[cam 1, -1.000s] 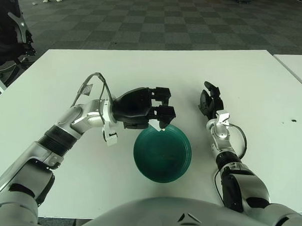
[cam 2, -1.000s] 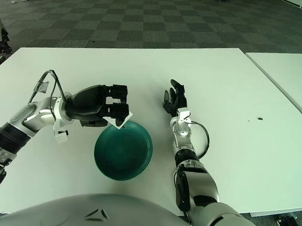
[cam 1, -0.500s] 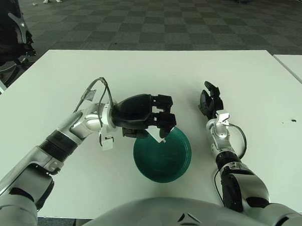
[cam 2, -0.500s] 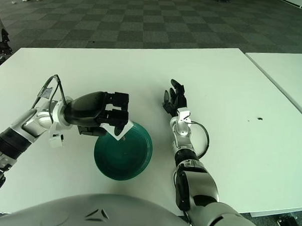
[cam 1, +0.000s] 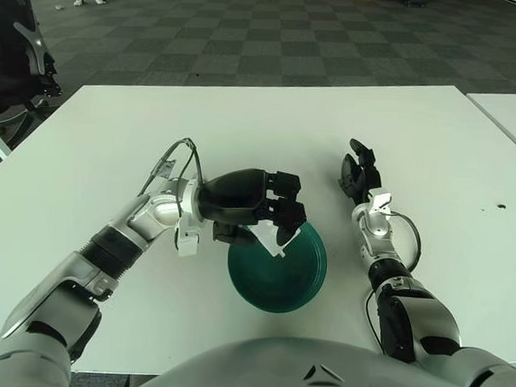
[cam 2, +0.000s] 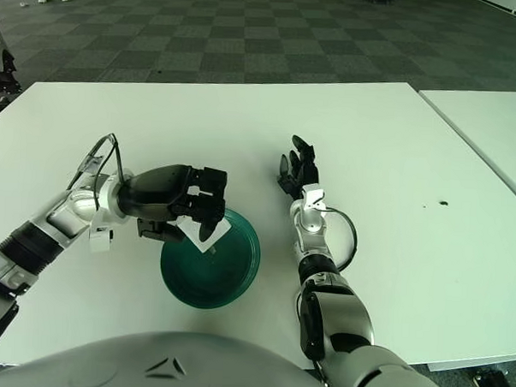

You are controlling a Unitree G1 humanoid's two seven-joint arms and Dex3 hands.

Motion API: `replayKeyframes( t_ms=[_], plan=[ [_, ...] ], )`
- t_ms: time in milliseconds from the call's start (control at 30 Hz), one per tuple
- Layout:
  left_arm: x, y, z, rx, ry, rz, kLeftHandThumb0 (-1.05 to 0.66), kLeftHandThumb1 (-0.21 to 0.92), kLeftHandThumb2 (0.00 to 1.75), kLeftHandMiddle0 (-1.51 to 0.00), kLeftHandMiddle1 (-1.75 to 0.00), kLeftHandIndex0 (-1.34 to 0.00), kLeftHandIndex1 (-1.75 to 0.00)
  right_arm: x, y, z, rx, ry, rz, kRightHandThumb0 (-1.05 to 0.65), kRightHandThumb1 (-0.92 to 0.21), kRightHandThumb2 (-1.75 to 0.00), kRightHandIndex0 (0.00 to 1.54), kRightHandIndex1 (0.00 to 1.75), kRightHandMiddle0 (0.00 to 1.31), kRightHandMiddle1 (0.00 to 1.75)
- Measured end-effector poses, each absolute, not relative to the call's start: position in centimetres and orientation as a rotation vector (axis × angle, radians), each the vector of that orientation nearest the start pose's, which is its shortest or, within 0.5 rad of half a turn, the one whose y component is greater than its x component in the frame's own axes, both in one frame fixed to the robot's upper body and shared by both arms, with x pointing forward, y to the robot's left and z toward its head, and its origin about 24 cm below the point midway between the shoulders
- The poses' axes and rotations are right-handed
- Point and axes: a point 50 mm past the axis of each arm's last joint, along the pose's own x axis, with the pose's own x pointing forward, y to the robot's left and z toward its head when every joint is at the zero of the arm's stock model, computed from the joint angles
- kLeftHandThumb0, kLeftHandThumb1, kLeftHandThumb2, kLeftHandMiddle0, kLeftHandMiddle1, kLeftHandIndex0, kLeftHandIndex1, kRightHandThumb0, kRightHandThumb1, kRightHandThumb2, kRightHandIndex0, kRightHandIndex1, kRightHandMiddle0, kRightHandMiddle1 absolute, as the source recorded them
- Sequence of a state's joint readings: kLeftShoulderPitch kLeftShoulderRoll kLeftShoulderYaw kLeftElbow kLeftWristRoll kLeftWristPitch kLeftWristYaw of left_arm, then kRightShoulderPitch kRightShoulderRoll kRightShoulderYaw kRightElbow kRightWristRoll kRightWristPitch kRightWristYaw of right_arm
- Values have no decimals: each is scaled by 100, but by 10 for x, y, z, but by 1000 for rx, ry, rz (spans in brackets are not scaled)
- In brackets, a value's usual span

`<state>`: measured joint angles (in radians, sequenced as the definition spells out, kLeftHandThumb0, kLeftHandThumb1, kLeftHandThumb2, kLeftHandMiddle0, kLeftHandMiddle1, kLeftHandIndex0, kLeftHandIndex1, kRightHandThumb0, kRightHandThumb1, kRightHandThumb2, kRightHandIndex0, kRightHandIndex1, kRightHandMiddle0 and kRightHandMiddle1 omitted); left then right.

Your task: Put the charger into the plate.

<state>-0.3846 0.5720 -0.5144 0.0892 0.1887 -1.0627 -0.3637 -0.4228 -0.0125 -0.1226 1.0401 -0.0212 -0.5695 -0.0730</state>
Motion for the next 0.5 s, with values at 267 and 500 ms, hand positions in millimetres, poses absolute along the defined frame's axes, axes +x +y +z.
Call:
replayKeyframes(
  t_ms=[267,500],
  plan=[
    [224,91,126,797,-1093,-1162,-100,91,78,-2,-20,-1,-37,298,-148,-21,-12,54,-75,-70,-92,-74,33,5,0,85],
    [227,94,125,871,-1108,-1144,-104,92,80,0,-2,0,-3,298,-144,-20,69,50,-117,-61,-92,-71,40,10,0,111]
  ],
)
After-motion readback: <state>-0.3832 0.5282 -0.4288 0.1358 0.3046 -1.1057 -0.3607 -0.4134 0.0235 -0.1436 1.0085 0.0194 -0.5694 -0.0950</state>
